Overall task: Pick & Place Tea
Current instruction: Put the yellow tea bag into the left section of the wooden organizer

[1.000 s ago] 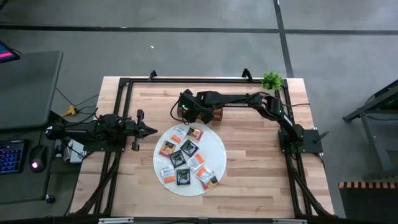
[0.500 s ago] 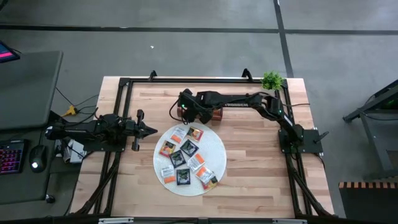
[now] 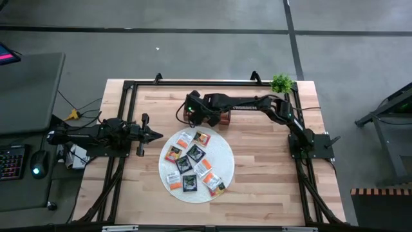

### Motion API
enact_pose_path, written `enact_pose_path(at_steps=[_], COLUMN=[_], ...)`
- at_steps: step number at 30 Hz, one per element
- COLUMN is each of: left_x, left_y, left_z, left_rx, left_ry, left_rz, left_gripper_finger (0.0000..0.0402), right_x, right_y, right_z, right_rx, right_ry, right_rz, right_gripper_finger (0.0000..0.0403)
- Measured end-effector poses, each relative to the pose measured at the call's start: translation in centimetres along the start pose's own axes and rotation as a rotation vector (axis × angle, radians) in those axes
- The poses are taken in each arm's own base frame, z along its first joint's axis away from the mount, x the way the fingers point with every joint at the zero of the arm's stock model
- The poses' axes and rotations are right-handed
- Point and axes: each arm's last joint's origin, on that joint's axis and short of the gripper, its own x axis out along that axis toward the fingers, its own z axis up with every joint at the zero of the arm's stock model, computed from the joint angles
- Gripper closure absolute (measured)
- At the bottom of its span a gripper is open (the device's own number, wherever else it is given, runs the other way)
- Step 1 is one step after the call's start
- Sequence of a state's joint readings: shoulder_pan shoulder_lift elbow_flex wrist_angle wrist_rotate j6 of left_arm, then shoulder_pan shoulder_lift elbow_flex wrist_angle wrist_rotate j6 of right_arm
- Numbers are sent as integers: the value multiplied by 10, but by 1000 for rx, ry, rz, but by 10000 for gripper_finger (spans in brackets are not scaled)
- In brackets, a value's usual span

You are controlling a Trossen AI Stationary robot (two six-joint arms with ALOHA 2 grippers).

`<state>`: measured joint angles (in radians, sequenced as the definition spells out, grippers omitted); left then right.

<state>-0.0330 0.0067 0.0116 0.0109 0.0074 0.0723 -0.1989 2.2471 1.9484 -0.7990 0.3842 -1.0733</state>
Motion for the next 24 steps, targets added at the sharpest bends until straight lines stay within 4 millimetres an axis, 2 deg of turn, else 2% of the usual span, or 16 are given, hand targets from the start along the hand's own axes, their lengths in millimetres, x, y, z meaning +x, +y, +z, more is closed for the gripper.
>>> enact_pose_path(at_steps=[6,9,13,15,20,22,24], left_x=[0,0,0,0,0,0,0], left_y=[0,0,0,0,0,0,0], left_z=[0,0,0,0,0,0,0], left_rx=[0,0,0,0,0,0,0], left_ry=[0,0,0,0,0,0,-1], left_rz=[0,0,0,0,0,0,0], left_gripper_finger=[402,402,402,402,402,402,402], right_x=[-3,-9,-27,-33,-33,-32,-31], right_y=[-3,-2,-5,-6,-7,-7,-8], right_z=[4,7,8,8,8,6,4], right_rx=[118,248,470,634,1025,1140,1193], right_ry=[59,43,-38,-96,-232,-249,-238], right_rz=[-88,-95,-77,-42,184,262,263], right_gripper_finger=[357,351,351,355,374,383,392])
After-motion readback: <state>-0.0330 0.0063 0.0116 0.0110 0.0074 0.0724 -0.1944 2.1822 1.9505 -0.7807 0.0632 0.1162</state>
